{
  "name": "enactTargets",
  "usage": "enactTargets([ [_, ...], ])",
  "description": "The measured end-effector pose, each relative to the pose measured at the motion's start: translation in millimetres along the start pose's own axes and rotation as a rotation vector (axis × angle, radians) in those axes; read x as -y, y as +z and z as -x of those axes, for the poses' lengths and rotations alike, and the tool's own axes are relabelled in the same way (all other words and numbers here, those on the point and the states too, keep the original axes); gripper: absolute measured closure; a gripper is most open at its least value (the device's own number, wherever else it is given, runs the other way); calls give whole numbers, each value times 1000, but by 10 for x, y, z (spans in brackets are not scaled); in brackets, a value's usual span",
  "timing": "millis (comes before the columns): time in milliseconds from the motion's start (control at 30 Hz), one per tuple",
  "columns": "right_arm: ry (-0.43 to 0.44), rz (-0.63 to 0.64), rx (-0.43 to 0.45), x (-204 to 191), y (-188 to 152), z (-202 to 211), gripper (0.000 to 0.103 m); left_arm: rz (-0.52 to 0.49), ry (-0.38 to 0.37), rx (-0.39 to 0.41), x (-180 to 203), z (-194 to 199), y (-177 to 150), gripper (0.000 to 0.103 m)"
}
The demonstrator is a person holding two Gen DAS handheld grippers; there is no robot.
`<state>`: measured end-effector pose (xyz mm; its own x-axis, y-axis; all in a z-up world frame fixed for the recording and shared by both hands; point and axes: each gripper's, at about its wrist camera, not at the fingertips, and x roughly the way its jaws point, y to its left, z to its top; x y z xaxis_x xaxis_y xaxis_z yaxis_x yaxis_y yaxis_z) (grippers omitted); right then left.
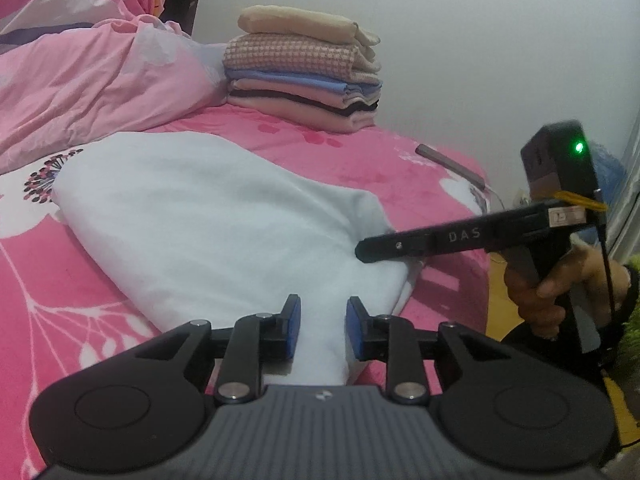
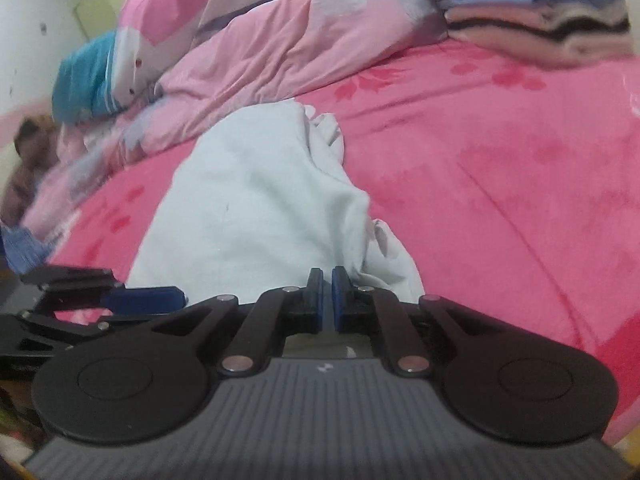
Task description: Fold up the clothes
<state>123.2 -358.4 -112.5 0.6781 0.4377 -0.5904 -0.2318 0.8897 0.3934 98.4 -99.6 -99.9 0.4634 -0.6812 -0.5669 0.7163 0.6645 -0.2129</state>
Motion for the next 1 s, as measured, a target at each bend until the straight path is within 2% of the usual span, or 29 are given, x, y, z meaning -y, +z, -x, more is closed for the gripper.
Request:
enactTargets([
  [33, 3, -5, 0, 3, -6, 1, 99, 9, 3, 7, -41, 6, 34, 77],
  [333, 3, 35, 53, -33, -128, 29, 99, 103, 188, 23, -792, -473, 538, 76],
  [500, 28, 12, 81, 22, -168, 35, 99, 150, 284, 32, -1181, -721, 803, 74],
  [667, 71, -38, 84, 113, -166, 37, 99, 111, 286, 44, -1153, -701, 853, 73],
  [767, 93, -64, 87, 157, -175, 39, 99, 80, 262, 81, -1086, -642, 985, 69],
  [833, 98, -69, 89, 163, -179, 41, 99, 42, 237, 81, -1049, -739, 1095, 68],
  [900, 98, -68, 90, 156, -183, 45, 99, 2, 224, 47, -1012, -932, 1180, 68],
  [1000, 98, -66, 91, 155, -186, 45, 99, -22, 226, -53, -1015, -1301, 1165, 67],
])
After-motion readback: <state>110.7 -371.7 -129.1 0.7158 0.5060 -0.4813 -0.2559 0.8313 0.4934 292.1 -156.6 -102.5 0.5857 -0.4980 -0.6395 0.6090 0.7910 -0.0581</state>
